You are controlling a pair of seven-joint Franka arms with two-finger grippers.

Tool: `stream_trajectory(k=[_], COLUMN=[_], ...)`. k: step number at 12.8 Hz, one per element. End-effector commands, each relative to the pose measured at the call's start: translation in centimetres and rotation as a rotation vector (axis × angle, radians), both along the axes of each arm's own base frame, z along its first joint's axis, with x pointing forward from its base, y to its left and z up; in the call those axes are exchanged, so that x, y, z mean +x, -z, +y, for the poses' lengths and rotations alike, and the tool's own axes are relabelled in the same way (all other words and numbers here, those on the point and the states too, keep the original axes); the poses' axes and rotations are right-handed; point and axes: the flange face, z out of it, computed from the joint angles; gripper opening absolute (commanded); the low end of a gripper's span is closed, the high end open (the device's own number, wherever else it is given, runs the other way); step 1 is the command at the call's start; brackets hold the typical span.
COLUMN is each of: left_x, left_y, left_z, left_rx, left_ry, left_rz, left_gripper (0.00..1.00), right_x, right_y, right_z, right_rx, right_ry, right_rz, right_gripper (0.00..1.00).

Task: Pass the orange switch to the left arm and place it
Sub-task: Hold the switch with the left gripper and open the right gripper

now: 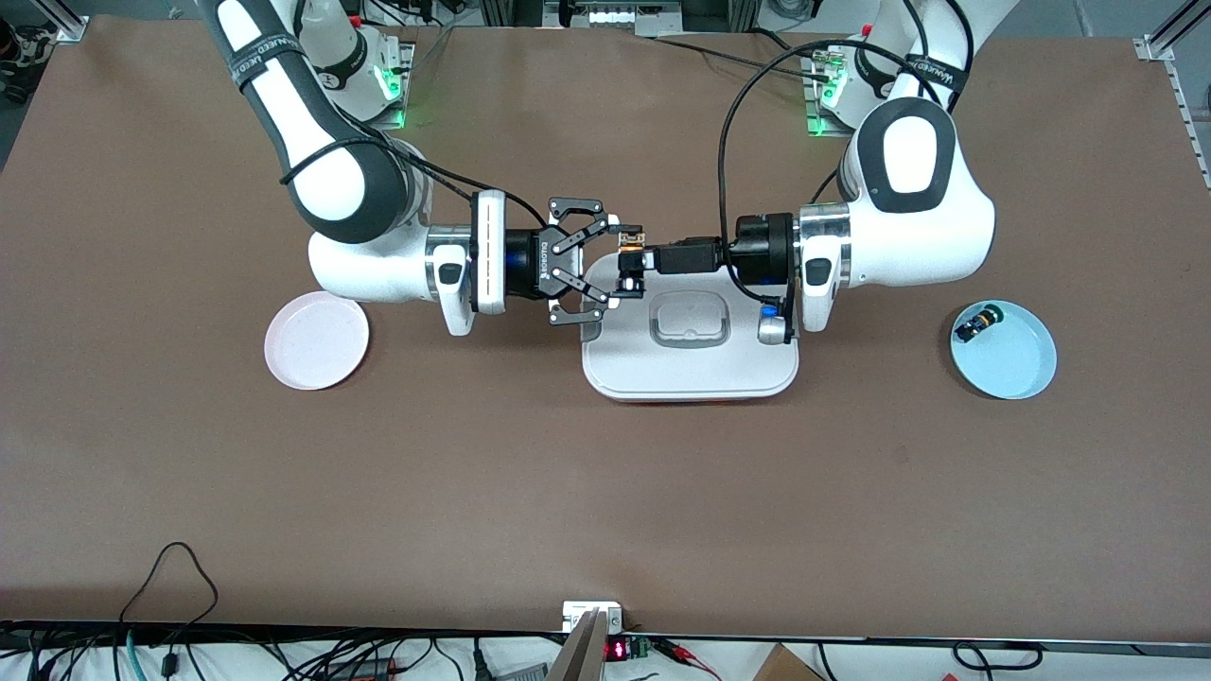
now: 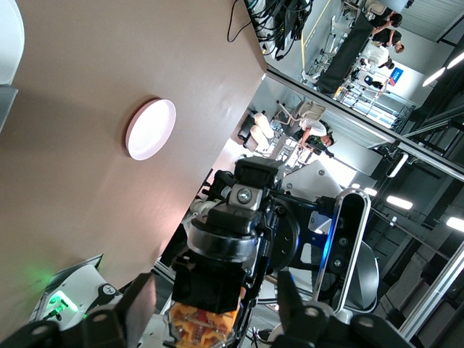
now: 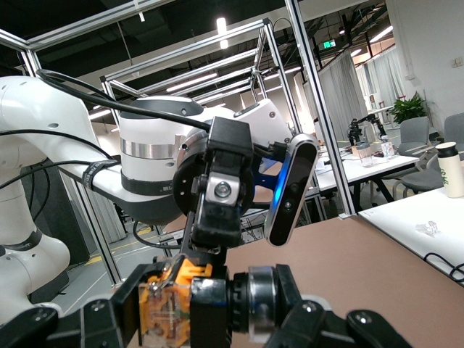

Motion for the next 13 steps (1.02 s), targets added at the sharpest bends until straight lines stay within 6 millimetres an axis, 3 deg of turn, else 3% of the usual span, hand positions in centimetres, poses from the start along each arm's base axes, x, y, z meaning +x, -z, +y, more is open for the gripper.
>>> stream_trajectory(k=[1,3,6,9,10,12,13], left_x=[-0.1,0.0,0.1,0.8,1.0,1.5,1.7], left_y=[0.2,0.4,0.3,0.5,0.7,0.8,1.0], left_z=[0.0,0.0,0.1,1.5,2.1,3.9,4.8], left_rx=[-0.019,-0.02,-0.02,-0.017,-0.014,-0.021,-0.01], left_ry=[-0.013,-0.004,0.0,-0.018,-0.025,-0.022,-0.008], left_rz=[0.0,-0.039,-0.056,-0.045,-0.042,-0.03,-0.029], left_gripper=[0.5,0.34,0.0,0.0,0.0,0.0,0.0], right_x=[-0.3,-0.3,-0.3,-0.3,-0.4,-0.5,-0.5], right_y=[-0.6,-0.6,-0.7,-0.6,-0.6,-0.9,-0.9], right_z=[0.2,0.1,0.1,0.1,0.2,0.2,0.2], right_rx=[0.002,0.001,0.001,-0.001,0.0,0.003,0.003], right_ry=[0.019,0.022,0.023,0.021,0.02,0.026,0.026], right_rz=[-0.024,-0.026,-0.026,-0.027,-0.026,-0.013,-0.012], right_gripper=[0.09,0.09,0.09,0.09,0.14,1.0,1.0])
